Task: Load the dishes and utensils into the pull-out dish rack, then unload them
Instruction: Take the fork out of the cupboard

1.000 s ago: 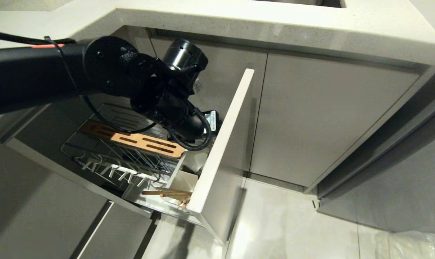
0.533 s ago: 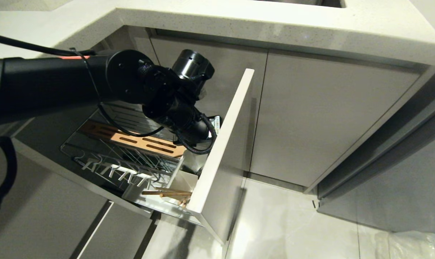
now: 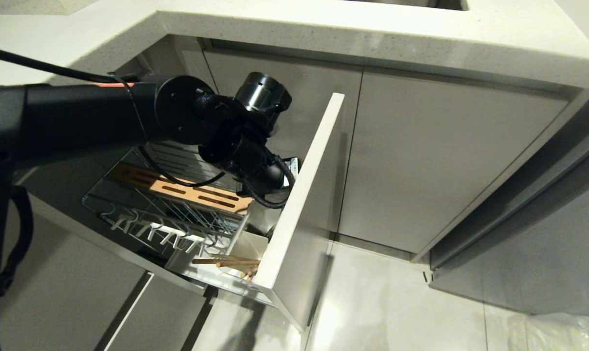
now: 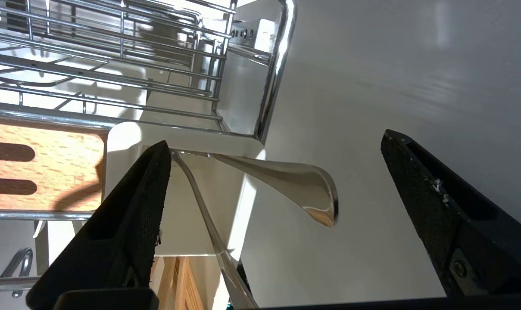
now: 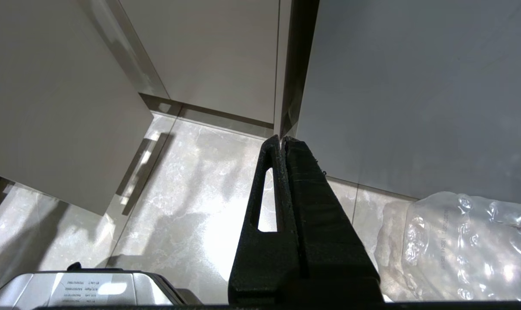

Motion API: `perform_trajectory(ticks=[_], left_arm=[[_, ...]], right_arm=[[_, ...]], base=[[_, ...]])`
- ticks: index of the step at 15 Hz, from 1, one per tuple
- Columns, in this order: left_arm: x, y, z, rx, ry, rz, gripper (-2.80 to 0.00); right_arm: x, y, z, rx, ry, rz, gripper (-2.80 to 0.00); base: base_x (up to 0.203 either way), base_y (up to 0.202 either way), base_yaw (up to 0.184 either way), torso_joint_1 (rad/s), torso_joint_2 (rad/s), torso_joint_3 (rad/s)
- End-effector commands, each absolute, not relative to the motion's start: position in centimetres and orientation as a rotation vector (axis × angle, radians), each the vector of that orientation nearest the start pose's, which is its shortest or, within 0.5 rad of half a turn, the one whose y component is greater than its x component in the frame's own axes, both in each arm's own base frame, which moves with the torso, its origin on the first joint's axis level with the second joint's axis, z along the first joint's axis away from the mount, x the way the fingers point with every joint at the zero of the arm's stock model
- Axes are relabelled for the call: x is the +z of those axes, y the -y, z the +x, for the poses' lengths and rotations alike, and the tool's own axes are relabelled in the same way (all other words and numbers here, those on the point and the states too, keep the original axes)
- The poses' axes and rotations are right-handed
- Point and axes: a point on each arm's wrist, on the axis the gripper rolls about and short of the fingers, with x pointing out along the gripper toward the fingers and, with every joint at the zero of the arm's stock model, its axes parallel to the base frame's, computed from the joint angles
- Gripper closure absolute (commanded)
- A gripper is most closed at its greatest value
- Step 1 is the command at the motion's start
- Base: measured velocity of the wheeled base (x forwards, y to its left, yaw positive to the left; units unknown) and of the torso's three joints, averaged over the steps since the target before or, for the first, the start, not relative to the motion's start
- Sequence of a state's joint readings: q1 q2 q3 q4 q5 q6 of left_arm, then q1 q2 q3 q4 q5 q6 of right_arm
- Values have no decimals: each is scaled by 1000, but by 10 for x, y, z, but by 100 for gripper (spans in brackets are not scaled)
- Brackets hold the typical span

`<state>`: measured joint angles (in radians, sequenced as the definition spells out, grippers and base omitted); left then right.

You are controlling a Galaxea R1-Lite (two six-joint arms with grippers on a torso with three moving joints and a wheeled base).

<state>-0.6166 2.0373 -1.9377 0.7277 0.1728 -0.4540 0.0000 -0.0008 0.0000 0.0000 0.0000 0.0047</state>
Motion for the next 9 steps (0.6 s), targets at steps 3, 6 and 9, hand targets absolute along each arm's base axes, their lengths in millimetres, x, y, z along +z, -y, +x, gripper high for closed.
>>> perform_trajectory(ticks=[3, 6, 9], left_arm=[[248, 221, 317, -228, -846, -103, 0], [249, 221, 318, -222, -839, -108, 0], [249, 221, 317, -222, -840, -107, 0]], right_arm=[[75, 0, -23, 0, 0, 5, 0], [75, 0, -23, 0, 0, 5, 0], [75, 0, -23, 0, 0, 5, 0]], base=[[0, 0, 0, 0, 0, 0], [0, 0, 0, 0, 0, 0], [0, 0, 0, 0, 0, 0]])
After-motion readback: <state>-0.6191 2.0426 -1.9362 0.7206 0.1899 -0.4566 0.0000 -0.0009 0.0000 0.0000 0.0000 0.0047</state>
